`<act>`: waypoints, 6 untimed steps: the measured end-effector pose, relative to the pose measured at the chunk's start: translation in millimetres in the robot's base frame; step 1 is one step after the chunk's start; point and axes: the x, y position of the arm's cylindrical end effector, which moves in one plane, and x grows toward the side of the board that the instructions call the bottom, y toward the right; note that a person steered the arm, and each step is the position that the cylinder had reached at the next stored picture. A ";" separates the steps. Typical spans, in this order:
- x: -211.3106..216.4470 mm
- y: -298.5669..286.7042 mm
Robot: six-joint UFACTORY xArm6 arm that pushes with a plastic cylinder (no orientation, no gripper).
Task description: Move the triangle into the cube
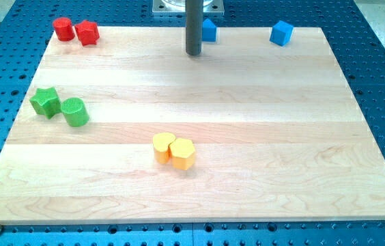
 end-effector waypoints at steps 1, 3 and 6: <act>-22.3 -14.7; -59.3 22.3; -9.5 122.6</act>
